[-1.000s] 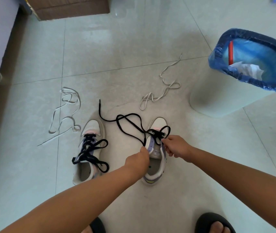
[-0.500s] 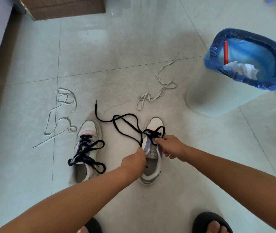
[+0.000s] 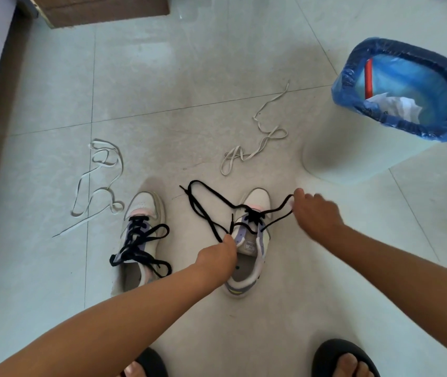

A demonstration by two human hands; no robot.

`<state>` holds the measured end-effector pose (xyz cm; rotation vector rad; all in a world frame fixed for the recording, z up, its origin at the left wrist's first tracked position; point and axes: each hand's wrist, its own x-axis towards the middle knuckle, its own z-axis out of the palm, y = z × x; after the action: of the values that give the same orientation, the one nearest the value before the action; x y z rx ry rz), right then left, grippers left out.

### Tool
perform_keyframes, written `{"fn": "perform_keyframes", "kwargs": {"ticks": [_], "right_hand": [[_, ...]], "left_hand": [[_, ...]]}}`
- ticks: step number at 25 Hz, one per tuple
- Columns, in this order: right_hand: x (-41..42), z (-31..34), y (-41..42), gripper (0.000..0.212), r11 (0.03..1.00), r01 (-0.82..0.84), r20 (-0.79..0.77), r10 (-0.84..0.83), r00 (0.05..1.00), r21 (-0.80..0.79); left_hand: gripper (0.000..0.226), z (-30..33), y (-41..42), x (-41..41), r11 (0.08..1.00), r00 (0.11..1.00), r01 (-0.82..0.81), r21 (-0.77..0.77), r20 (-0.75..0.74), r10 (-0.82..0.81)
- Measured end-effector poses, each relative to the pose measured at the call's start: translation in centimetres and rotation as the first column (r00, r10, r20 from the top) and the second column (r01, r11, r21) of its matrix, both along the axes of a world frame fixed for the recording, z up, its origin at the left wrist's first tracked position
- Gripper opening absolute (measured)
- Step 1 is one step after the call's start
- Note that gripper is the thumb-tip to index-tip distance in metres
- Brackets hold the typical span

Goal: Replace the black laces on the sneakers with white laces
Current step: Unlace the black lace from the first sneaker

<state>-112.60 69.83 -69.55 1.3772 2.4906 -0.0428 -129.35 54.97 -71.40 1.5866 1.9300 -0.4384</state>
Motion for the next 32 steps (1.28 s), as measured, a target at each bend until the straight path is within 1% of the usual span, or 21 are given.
{"fn": "perform_keyframes", "kwargs": {"ticks": [1,2,3,4,5,6,9,13,16,18,19,20,21,22,23,24,25,27,29,31,32], "right_hand": [[-0.9,-0.1,-1.7,0.034,0.958,0.193,-0.086,-0.215,0.973,-0.212],[-1.7,-0.3,-3.0,0.045,0.798,0.346,-0.088,-0.442,0.893,-0.494],[-2.7,-0.4,-4.0,0.049,0.54,0.398,-0.057,-0.642,0.765,-0.742],[-3.3,-0.4,-4.7,0.047,0.314,0.364,-0.014,-0.773,0.634,-0.877],[-3.7,-0.4,-5.0,0.042,0.175,0.31,0.018,-0.846,0.533,-0.934],[-4.0,-0.6,-5.0,0.037,0.122,0.281,0.026,-0.881,0.473,-0.952],[-4.4,-0.8,-4.4,0.03,0.222,0.28,-0.064,-0.874,0.481,-0.934],[-1.4,-1.0,0.1,0.031,0.613,0.458,-0.29,-0.749,0.595,-0.644],[3.8,-0.1,5.0,0.026,0.836,0.524,-0.172,-0.547,0.819,-0.165],[5.9,0.2,5.6,0.015,0.918,0.383,0.029,-0.388,0.921,0.103],[5.9,-0.1,5.0,0.016,0.932,0.338,0.066,-0.348,0.935,0.13],[5.1,-0.5,4.0,0.023,0.929,0.37,0.046,-0.371,0.927,0.027],[3.8,-0.8,2.4,0.034,0.869,0.45,-0.006,-0.461,0.887,-0.208],[2.1,-0.9,0.7,0.045,0.683,0.499,-0.045,-0.612,0.79,-0.533],[0.1,-0.7,-1.3,0.05,0.396,0.468,0.014,-0.752,0.659,-0.79],[-1.6,-0.9,-3.1,0.049,0.171,0.386,0.088,-0.817,0.57,-0.907],[-2.9,-1.3,-4.3,0.046,0.046,0.302,0.126,-0.842,0.524,-0.952],[-4.3,-1.7,-4.8,0.039,0.047,0.248,0.097,-0.839,0.536,-0.968],[-4.3,-1.3,-2.7,0.034,0.151,0.273,0.011,-0.857,0.514,-0.95],[-2.5,-0.2,0.8,0.033,0.227,0.362,-0.065,-0.911,0.408,-0.904],[-1.2,0.5,2.5,0.032,0.34,0.422,-0.137,-0.886,0.442,-0.84]], "left_hand": [[0.026,0.0,0.0,0.0,1.0,1.0,-0.025,-0.005,0.011,0.026],[0.025,0.0,-0.1,0.0,0.999,0.999,-0.042,-0.009,0.018,0.042],[0.025,0.0,-0.1,0.0,0.999,0.999,-0.049,-0.01,0.02,0.049],[0.025,0.0,-0.1,0.0,0.999,0.999,-0.049,-0.009,0.019,0.049],[0.024,0.0,-0.1,0.0,0.999,0.999,-0.047,-0.007,0.015,0.047],[0.024,-0.1,0.0,0.0,0.999,0.999,-0.043,-0.005,0.013,0.043],[0.025,-0.2,0.0,-0.1,1.0,1.0,-0.007,-0.008,0.0,0.007],[0.025,-0.3,-0.1,-0.5,1.0,1.0,0.003,0.0,-0.007,-0.003],[0.023,-0.3,-0.6,-1.0,1.0,1.0,0.005,-0.004,-0.014,-0.005],[0.024,-0.3,-0.8,-1.1,1.0,1.0,0.01,-0.006,-0.023,-0.01],[0.024,-0.3,-0.9,-1.2,1.0,1.0,0.015,-0.006,-0.026,-0.016],[0.024,-0.3,-0.9,-1.2,1.0,0.999,0.026,-0.003,-0.029,-0.026],[0.024,-0.3,-1.0,-1.2,0.999,0.999,0.036,0.001,-0.03,-0.036],[0.024,-0.3,-1.0,-1.1,0.999,0.999,0.04,0.004,-0.031,-0.04],[0.023,-0.3,-1.0,-1.1,0.999,0.999,0.04,0.003,-0.032,-0.04],[0.023,-0.2,-1.0,-1.2,0.999,0.999,0.038,0.0,-0.033,-0.038],[0.023,-0.2,-1.0,-1.1,1.0,0.999,0.031,-0.003,-0.033,-0.031],[0.023,-0.1,-0.8,-1.2,1.0,1.0,0.018,-0.006,-0.025,-0.018],[0.023,0.0,-0.8,-1.3,1.0,1.0,0.002,-0.007,-0.016,-0.002],[0.024,0.0,-0.8,-1.2,1.0,1.0,0.003,-0.014,-0.018,-0.003],[0.024,0.0,-0.9,-1.1,1.0,1.0,0.003,-0.022,-0.022,-0.004]]}}
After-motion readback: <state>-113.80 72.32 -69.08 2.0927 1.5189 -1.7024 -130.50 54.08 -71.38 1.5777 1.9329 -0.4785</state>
